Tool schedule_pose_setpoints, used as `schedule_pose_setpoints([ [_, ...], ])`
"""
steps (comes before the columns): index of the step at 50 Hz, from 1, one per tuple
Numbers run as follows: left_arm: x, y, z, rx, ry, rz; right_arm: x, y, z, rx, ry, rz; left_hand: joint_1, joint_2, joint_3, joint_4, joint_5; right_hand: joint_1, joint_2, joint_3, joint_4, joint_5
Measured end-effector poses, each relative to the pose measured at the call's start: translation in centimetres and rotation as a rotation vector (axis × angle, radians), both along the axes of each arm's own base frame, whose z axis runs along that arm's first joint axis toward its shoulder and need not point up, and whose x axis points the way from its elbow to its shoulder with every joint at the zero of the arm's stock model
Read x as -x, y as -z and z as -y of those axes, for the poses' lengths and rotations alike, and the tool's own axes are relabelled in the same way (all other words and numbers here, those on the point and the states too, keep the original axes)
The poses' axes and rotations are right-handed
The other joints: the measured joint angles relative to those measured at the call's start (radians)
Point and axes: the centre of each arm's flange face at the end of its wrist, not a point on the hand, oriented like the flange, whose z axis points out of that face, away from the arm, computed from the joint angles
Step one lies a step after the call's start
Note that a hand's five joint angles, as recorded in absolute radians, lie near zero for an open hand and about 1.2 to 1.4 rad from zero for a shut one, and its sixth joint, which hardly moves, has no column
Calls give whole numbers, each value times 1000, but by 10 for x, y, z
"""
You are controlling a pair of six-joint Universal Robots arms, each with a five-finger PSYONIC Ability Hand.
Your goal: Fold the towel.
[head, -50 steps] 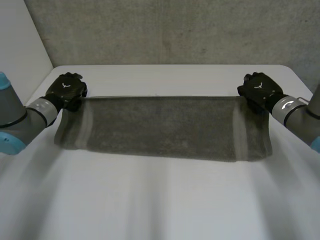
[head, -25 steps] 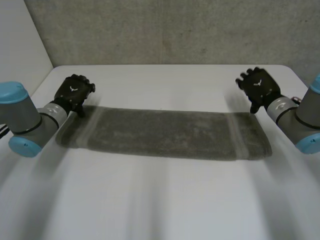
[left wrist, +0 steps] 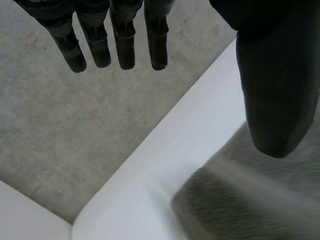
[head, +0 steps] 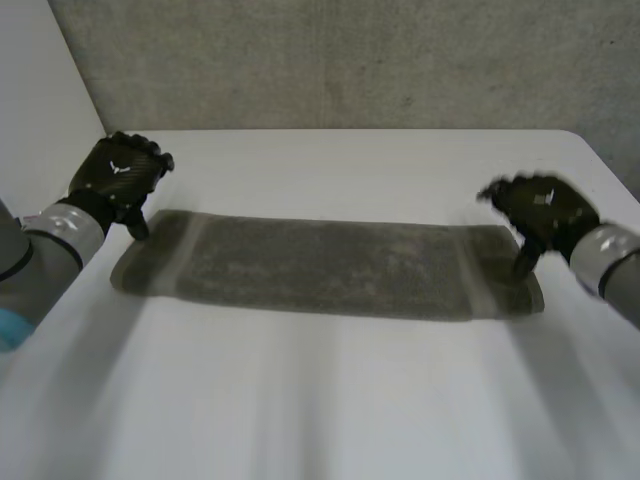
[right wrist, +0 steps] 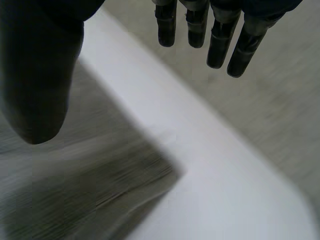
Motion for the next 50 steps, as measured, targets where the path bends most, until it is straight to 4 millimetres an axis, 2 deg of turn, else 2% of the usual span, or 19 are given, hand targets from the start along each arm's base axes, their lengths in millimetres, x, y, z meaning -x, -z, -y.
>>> schedule_pose_setpoints([
  [2, 3, 0, -14, -28, 11, -28, 2, 13, -15, -86, -4, -11, 0, 0, 0, 0, 0, 0, 0, 0, 0, 0],
  [6, 8, 4, -31, -82, 24, -86, 4, 29, -23, -143, -5, -17, 0, 0, 0, 0, 0, 6, 3, 0, 0, 3],
  [12, 11, 15, -43, -179, 23, -190, 13, 55, -9, -135, 2, -5, 0, 0, 0, 0, 0, 104, 98, 0, 0, 118],
  [21, 10, 23, -43, -215, 15, -225, 17, 75, 5, -128, -19, -14, 0, 0, 0, 0, 0, 207, 224, 0, 0, 243],
  [25, 10, 23, -42, -206, 15, -224, 20, 80, 7, -127, -28, -42, 0, 0, 0, 0, 0, 457, 462, 0, 0, 460],
  [29, 10, 23, -42, -201, 15, -223, 22, 84, 9, -127, -33, -64, 0, 0, 0, 0, 0, 822, 809, 0, 0, 814],
  [33, 9, 24, -43, -203, 15, -222, 24, 86, 12, -129, -30, -72, 0, 0, 0, 0, 0, 1020, 1038, 0, 0, 1085],
  [38, 9, 25, -43, -206, 13, -221, 34, 83, 17, -123, 2, -73, 0, 0, 0, 0, 0, 1044, 1041, 0, 0, 1097],
  [40, 8, 25, -43, -208, 10, -221, 44, 76, 22, -107, 31, -70, 0, 0, 0, 0, 0, 1046, 1041, 0, 0, 1097],
  [45, 6, 26, -43, -210, 3, -222, 78, 52, 40, -34, 116, -72, 0, 0, 0, 0, 0, 1054, 1041, 0, 0, 1097],
  [48, 4, 26, -42, -210, -2, -222, 106, 29, 54, 41, 167, -95, 0, 0, 0, 0, 0, 1056, 1041, 0, 0, 1097],
  [50, 3, 26, -42, -210, -6, -223, 116, 15, 60, 81, 178, -115, 0, 0, 0, 0, 0, 1059, 1041, 0, 0, 1097],
])
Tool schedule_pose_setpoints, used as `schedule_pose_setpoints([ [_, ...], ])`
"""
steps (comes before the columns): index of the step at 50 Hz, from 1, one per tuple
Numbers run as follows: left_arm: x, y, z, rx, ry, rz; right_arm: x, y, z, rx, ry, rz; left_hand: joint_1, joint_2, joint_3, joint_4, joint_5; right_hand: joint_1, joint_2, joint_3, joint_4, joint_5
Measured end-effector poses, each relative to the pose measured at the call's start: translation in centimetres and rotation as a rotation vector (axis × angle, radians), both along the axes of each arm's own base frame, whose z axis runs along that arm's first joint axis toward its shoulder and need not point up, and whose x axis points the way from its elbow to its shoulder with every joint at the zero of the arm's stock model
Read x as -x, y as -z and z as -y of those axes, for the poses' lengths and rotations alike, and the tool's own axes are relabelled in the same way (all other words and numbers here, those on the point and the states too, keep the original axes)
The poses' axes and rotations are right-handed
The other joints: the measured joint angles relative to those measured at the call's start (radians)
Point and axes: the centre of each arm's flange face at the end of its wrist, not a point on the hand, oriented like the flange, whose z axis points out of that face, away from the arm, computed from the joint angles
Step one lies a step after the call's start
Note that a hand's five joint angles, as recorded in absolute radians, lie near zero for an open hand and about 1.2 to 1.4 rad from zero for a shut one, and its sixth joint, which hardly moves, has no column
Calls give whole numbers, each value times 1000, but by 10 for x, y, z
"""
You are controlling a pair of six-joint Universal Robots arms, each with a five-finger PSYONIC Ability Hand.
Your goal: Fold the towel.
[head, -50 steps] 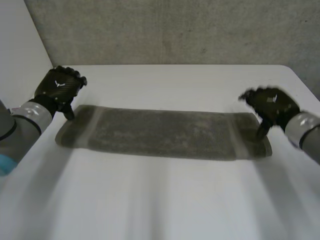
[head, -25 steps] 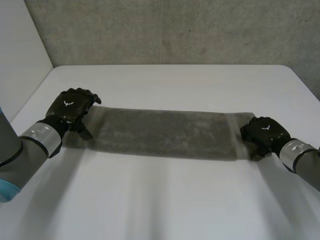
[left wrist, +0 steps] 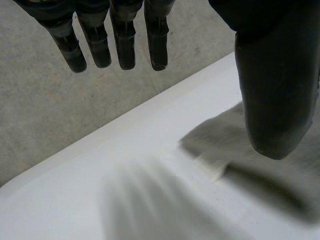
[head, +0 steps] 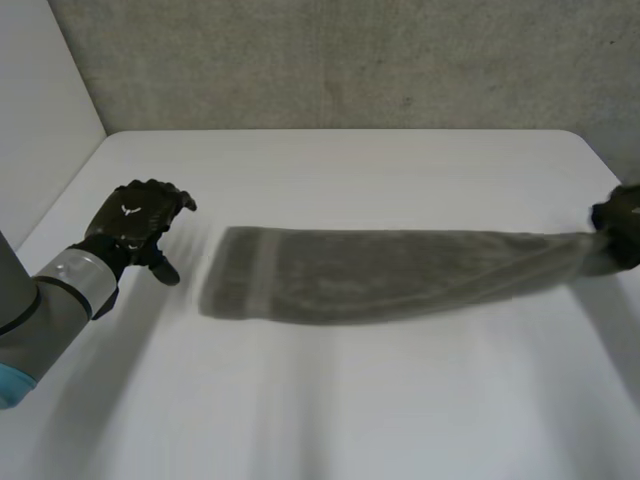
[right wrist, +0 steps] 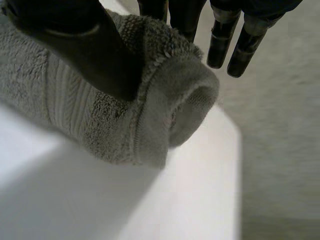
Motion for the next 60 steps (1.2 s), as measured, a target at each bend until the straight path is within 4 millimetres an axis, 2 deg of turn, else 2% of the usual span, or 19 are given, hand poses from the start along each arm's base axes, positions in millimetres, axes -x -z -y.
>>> schedule_pose_setpoints([
  [4, -2, 0, 1, 1, -7, 0, 8, -35, 11, 72, -10, -52, 0, 0, 0, 0, 0, 0, 0, 0, 0, 0],
  [7, -3, 0, 2, 2, -9, 0, -3, -58, 12, 111, -46, -72, 0, 0, 0, 0, 0, 0, 0, 0, 0, 0],
  [10, -3, -1, 2, 2, -10, 0, -31, -79, 8, 152, -117, -83, 0, 0, 0, 0, 0, 1, 1, 0, 0, 0],
  [13, -3, -1, 2, 3, -11, 0, -91, -96, -11, 196, -251, -83, 0, 0, 0, 0, 0, 4, 10, 0, 0, 0],
  [14, -3, -1, 2, 3, -11, 0, -102, -98, -16, 202, -276, -82, 0, 0, 0, 0, 0, 4, 10, 0, 0, 0],
  [16, -3, -1, 2, 3, -11, 0, -145, -100, -37, 217, -368, -78, 0, 0, 0, 0, 0, 4, 10, 0, 0, 0],
  [19, -3, -1, 2, 4, -12, 0, -199, -93, -68, 221, -480, -75, 0, 0, 0, 0, 0, 4, 10, 0, 0, 0],
  [22, -3, -1, 2, 5, -13, 1, -260, -71, -108, 219, -610, -81, 0, 0, 0, 0, 0, 4, 10, 0, 0, 0],
  [26, -4, -1, 3, 6, -16, 2, -312, -33, -143, 213, -714, -102, 0, -2, 0, 0, -1, -9, -2, 0, 0, -25],
  [27, -4, -1, 3, 6, -16, 2, -317, -27, -147, 211, -722, -106, 0, -2, 0, 0, -1, -52, -36, 0, 0, -69],
  [30, -4, -1, 4, 5, -18, 2, -339, 8, -162, 200, -749, -144, 0, -3, 0, 0, -3, -353, -356, 0, 0, -378],
  [33, -4, -1, 5, 7, -18, 2, -347, 32, -166, 200, -733, -195, 0, -4, 0, 0, -4, -616, -616, 0, 0, -663],
  [37, -2, -4, 5, 15, -17, -2, -345, 37, -165, 212, -694, -225, 0, -4, 0, 0, -4, -880, -893, 0, 0, -981],
  [39, 0, -7, 6, 26, -12, -7, -338, 26, -163, 222, -660, -206, 0, -4, 0, 0, -4, -1005, -1020, 0, 0, -1096],
  [42, 6, -15, 7, 49, 5, -16, -323, -1, -160, 230, -603, -127, 0, -4, 0, 0, -4, -1056, -1044, 0, 0, -1097],
  [46, 23, -26, 3, 75, 53, -40, -290, -38, -151, 219, -512, 5, 0, -4, 0, 0, -4, -1060, -1043, 0, 0, -1097],
  [50, 44, -35, -6, 83, 113, -88, -257, -55, -144, 184, -438, 95, 0, -4, 0, 0, -4, -1060, -1043, 0, 0, -1097],
  [55, 75, -42, -22, 56, 202, -174, -220, -43, -140, 89, -381, 132, 0, -4, 0, 0, -4, -1063, -1043, 0, 0, -1097],
  [60, 110, -35, -46, -2, 310, -223, -188, -12, -137, -32, -329, 120, 0, -4, 0, 0, -4, -1063, -1043, 0, 0, -1097],
])
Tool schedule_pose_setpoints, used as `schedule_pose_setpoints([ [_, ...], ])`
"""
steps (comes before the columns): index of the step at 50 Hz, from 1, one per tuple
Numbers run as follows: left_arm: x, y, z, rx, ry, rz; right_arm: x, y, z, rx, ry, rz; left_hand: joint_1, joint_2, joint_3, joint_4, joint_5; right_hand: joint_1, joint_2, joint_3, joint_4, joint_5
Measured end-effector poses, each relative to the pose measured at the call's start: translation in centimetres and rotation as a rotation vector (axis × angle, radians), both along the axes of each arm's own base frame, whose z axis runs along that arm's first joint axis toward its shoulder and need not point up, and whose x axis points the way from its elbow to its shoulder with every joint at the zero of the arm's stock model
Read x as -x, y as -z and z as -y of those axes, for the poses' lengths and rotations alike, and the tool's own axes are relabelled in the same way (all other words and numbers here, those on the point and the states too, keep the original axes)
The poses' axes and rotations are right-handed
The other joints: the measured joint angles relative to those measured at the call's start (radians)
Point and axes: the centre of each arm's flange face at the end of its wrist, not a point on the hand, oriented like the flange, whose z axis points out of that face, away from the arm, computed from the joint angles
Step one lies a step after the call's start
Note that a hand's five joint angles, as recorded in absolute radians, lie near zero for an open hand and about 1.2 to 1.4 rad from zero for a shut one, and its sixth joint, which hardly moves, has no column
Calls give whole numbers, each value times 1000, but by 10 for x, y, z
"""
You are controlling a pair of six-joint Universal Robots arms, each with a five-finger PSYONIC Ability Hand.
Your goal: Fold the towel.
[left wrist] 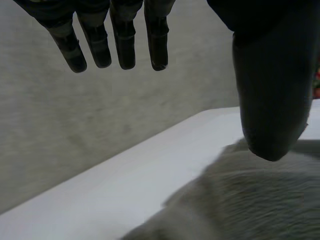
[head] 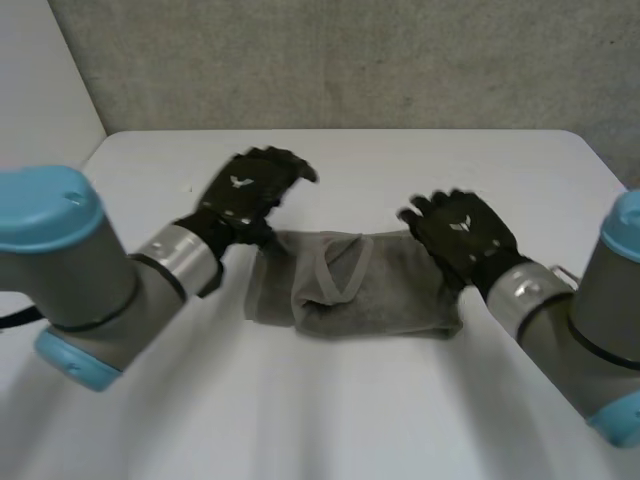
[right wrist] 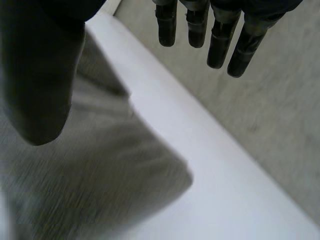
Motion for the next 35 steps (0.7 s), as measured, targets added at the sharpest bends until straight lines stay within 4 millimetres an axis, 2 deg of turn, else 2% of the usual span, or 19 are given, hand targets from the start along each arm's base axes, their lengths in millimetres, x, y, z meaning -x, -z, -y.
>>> schedule_pose_setpoints([
  [3, 17, 9, -12, -20, 55, 2, 13, 17, -1, -59, 21, -17, 0, 0, 0, 0, 1, 0, 0, 0, 0, 0],
  [9, 40, 32, -23, -55, 119, 27, 24, 40, -1, -131, 49, -21, 0, 0, 0, 0, 2, 0, 0, 0, 0, 0],
  [22, 62, 69, -31, -96, 167, 76, 23, 59, 6, -173, 80, 48, 0, 2, 0, 0, 44, 0, 0, 0, 0, 0],
  [27, 65, 77, -21, -43, 118, 122, 23, 64, 4, -189, 77, 42, 0, 9, 0, 0, 63, 0, 0, 0, 0, 1],
  [35, 56, 80, 12, 83, -50, 193, 23, 67, 0, -200, 71, 33, 0, 10, 0, 0, 68, 0, 0, 0, 0, 0],
])
